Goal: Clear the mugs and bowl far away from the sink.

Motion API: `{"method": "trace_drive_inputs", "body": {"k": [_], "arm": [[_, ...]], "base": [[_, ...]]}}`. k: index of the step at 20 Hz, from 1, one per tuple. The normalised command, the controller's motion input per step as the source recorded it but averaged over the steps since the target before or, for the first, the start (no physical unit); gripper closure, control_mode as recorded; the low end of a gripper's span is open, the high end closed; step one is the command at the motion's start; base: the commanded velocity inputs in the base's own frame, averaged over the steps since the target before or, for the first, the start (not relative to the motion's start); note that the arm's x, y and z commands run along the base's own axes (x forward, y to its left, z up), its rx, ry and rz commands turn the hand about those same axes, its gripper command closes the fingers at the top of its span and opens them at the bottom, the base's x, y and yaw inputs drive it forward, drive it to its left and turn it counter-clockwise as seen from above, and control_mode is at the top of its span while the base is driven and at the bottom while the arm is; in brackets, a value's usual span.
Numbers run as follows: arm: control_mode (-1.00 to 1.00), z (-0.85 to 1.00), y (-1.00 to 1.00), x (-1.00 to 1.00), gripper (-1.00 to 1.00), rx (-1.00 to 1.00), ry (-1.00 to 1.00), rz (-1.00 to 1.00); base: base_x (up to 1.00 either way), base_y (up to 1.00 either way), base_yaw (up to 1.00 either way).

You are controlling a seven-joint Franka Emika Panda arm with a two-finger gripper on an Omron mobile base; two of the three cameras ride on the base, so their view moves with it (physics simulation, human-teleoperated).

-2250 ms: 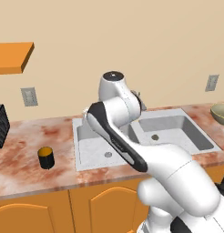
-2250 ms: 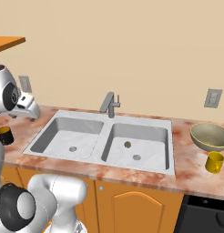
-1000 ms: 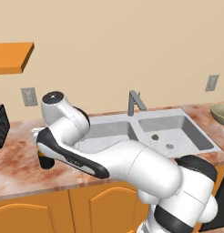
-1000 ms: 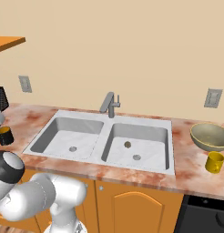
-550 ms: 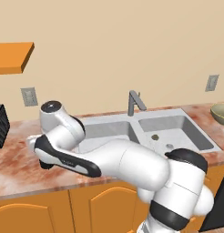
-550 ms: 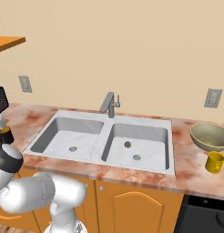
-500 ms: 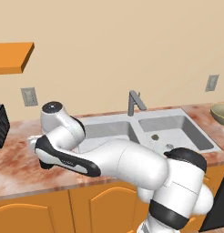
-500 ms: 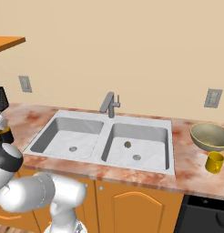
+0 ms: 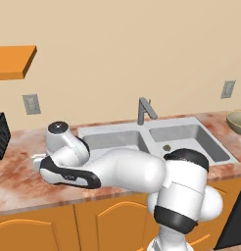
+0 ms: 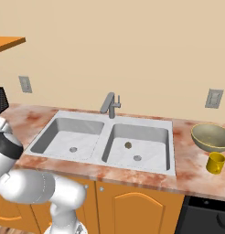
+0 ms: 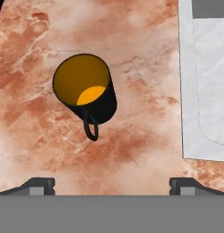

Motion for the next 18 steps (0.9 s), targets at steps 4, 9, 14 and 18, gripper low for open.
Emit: {"method": "trace_drive_inputs", "body": {"k": [4, 9, 14, 18], "arm": [[-1.0, -0.1, 0.29, 0.01, -1.0, 0.0, 0.02, 0.02], [-1.0, -0.05, 0.1, 0.1, -1.0, 0.0, 0.0, 0.0], [-1.0, -0.15, 0.0, 0.09, -1.0, 0.0, 0.0, 0.0], [-1.0, -0.24, 0.08, 0.06, -1.0, 0.0, 0.0, 0.0]], "base": [[0.0, 0.0, 0.0], [0.0, 0.0, 0.0], [0.0, 0.0, 0.0], [0.0, 0.0, 0.0]]}}
